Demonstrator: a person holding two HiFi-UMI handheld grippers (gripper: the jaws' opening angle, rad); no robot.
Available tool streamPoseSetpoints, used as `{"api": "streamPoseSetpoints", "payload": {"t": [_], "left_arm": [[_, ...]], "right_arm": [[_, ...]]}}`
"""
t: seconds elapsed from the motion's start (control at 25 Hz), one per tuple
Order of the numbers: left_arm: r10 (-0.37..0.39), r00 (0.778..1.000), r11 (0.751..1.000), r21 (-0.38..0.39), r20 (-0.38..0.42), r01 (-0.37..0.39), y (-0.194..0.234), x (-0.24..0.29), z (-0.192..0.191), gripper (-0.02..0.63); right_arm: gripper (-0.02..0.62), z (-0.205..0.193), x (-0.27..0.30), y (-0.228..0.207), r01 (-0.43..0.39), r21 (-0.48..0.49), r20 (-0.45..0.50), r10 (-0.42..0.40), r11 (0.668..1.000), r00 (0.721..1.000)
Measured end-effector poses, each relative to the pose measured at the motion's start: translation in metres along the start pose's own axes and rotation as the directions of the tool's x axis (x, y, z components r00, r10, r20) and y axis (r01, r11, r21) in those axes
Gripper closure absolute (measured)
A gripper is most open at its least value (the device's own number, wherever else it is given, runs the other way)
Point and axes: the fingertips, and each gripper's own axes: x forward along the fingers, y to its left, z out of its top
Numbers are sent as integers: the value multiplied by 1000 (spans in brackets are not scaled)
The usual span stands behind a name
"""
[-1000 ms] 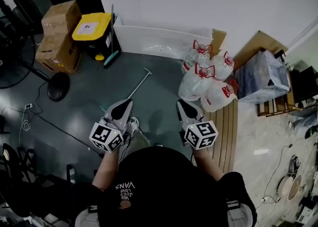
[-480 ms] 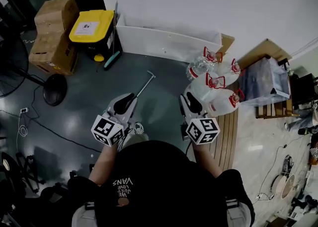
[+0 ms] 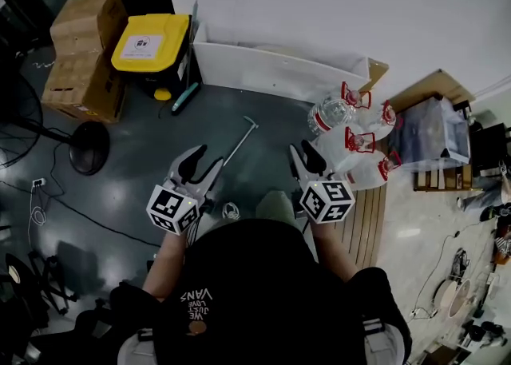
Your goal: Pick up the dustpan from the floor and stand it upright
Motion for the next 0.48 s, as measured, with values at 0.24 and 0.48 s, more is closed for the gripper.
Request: {"api": "streamPoseSetpoints", "payload": {"t": [0.24,0.48], "left_arm": [[109,994,993,-51,-24,-110,41,10,-14,348],[260,965,961,-86,-26,-262,88,31,-19,348]], "right_arm": [[466,6,62,-14,-56,-14,-57,55,998,997],[466,21,143,-40,-135,-57,-122,127,989,984]]}}
